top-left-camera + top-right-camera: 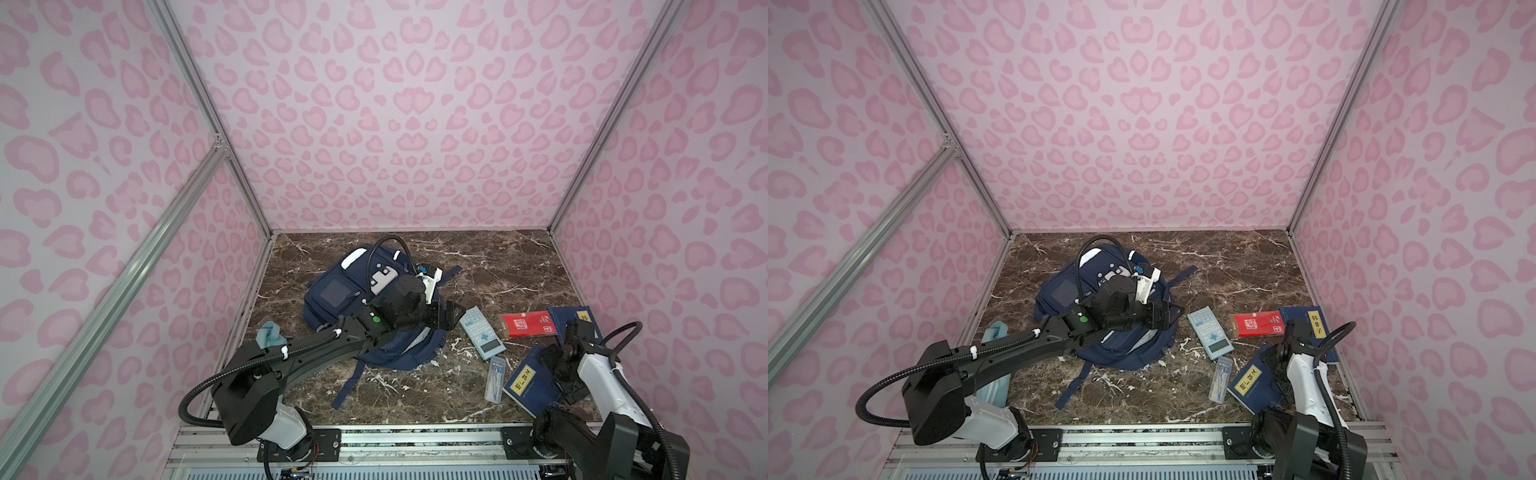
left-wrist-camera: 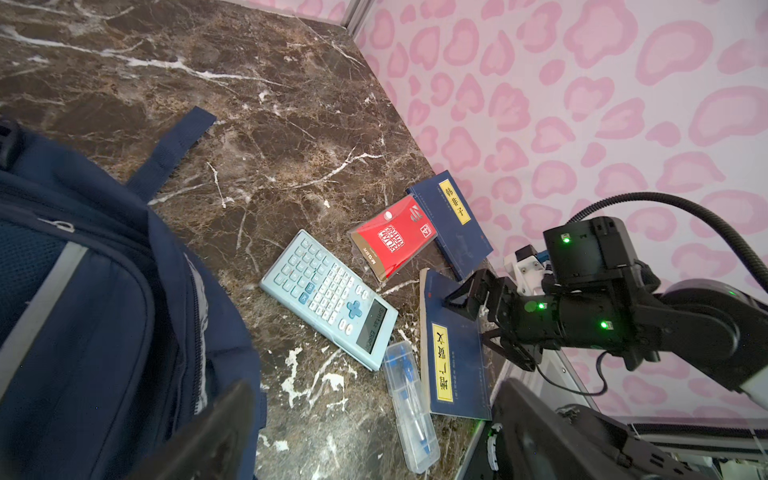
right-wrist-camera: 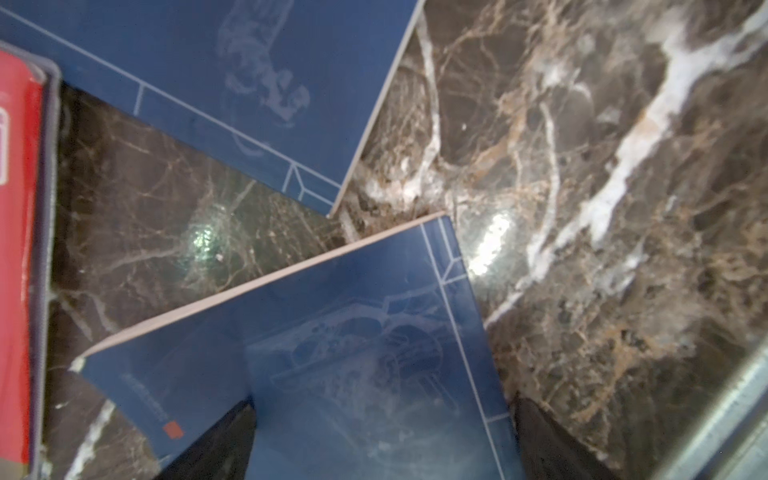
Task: Pack the student bag
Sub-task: 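Reach the left gripper over the book by the calculator while the right nears the pouch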
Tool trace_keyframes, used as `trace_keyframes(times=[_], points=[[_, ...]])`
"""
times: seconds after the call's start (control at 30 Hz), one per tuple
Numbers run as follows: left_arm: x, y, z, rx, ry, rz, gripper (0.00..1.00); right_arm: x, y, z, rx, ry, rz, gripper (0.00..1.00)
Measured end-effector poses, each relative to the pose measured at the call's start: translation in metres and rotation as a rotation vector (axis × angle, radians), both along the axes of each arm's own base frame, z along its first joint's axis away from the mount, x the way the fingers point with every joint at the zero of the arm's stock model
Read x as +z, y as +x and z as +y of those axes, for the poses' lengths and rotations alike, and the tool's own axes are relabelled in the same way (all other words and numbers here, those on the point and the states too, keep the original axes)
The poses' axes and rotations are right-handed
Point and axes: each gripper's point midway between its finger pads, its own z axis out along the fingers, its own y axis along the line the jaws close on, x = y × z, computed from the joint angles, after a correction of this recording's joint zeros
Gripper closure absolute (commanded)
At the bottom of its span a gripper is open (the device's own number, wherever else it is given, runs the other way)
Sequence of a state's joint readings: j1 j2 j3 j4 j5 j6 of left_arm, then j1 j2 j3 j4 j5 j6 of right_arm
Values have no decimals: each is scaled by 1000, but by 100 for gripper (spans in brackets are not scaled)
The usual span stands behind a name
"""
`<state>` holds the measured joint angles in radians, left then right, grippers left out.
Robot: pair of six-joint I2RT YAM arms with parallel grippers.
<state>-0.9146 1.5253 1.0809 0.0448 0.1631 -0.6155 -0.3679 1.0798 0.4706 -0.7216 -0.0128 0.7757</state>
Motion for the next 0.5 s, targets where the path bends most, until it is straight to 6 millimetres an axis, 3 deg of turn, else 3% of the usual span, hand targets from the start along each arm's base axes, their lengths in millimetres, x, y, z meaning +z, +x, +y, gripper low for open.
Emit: trace_keyframes(times=[0.27,0.37,0.4,0.5], points=[[-43,1,-41,-30,72,62,21,-1,46,31,248,-44,-87,8],[-64,6,-52,-33,112,90,30,0,54,39,289,-49,-102,19],[-72,7,-57,-36,126,100,31,0,56,40,295,-47,-107,28],[-95,5,-67,-48,170,132,37,0,66,46,326,-28,-134,37]])
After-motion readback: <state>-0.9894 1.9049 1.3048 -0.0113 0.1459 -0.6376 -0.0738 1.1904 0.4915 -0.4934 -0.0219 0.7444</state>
